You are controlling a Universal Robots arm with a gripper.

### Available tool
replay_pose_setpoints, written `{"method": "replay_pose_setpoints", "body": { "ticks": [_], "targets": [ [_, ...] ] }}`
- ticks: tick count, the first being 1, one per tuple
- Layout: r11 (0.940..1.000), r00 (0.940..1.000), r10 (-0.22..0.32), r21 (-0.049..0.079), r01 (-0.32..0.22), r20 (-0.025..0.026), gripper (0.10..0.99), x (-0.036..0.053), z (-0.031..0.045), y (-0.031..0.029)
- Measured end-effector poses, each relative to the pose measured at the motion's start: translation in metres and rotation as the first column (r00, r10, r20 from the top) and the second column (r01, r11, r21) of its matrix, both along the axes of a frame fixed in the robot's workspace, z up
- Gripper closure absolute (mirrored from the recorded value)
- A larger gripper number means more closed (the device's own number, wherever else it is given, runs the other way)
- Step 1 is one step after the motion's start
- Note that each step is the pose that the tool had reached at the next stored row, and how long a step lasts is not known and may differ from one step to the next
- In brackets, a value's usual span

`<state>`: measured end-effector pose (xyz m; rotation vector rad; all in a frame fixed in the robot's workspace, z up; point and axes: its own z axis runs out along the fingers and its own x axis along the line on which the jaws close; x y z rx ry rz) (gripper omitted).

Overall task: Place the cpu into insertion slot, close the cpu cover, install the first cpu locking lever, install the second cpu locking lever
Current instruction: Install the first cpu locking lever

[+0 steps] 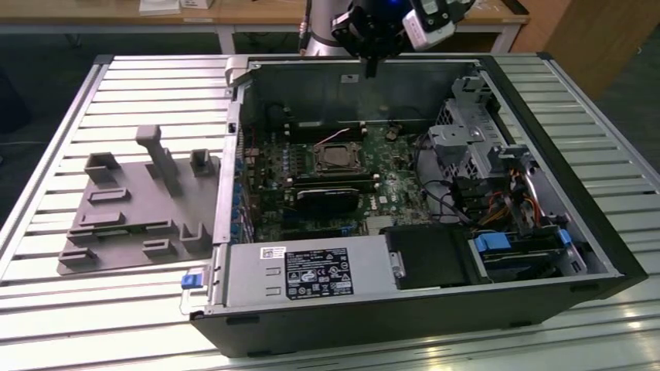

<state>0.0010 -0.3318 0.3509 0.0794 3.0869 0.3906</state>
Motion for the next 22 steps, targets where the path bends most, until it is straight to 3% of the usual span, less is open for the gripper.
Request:
{"method": "replay_pose_setpoints", "body": {
  "ticks": [22],
  "targets": [
    [1.0000,1.0000,0.000,0.000,0.000,0.0002,0.984,-0.0135,-0.0151,0.0000]
  ]
}}
